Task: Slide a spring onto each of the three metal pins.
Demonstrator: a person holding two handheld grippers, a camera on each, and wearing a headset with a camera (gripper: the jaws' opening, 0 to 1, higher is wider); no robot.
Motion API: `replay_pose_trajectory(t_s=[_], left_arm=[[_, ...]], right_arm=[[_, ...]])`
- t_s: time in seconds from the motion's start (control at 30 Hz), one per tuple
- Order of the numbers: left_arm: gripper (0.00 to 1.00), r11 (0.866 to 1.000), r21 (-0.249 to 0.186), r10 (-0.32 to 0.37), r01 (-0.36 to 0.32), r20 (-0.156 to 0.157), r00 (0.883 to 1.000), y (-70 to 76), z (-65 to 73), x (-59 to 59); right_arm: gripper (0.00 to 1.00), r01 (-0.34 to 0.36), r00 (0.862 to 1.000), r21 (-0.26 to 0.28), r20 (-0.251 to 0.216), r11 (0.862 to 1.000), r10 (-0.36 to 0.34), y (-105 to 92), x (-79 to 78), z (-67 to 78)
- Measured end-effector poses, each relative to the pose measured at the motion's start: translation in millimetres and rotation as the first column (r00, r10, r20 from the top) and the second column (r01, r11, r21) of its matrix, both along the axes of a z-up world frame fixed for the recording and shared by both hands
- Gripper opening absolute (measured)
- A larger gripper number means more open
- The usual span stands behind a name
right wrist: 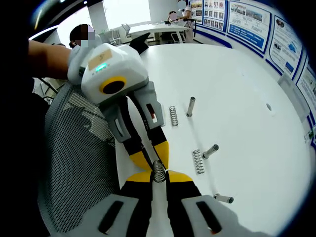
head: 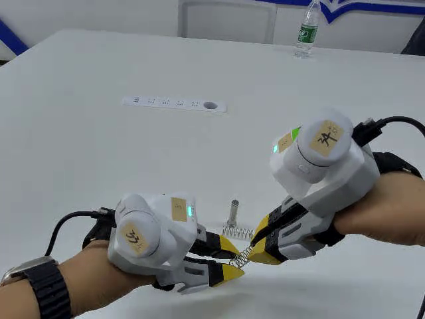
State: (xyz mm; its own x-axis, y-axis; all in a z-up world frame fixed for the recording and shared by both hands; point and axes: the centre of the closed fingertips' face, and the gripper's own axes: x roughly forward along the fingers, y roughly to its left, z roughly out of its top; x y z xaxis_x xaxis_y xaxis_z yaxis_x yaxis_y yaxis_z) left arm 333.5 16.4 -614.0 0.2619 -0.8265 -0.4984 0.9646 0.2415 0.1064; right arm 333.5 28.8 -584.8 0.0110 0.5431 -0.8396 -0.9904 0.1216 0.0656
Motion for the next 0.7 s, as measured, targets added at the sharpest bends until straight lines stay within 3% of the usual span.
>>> replay_pose_trajectory(t_s=[0.37,0.7], left_arm=[[0.1,0.996,-0.071,0.056,-0.06,-0.056,0.997,6.3,9.6,8.0],[0.1,0.992,-0.106,0.064,-0.071,-0.069,0.996,4.6,15.3,8.1]], right_arm=[[0.12,0.03,0.998,0.126,0.041,0.992,-0.036,9.5,7.9,12.7],[0.16,0.054,0.997,0.16,0.049,0.986,-0.062,9.3,11.3,14.8]])
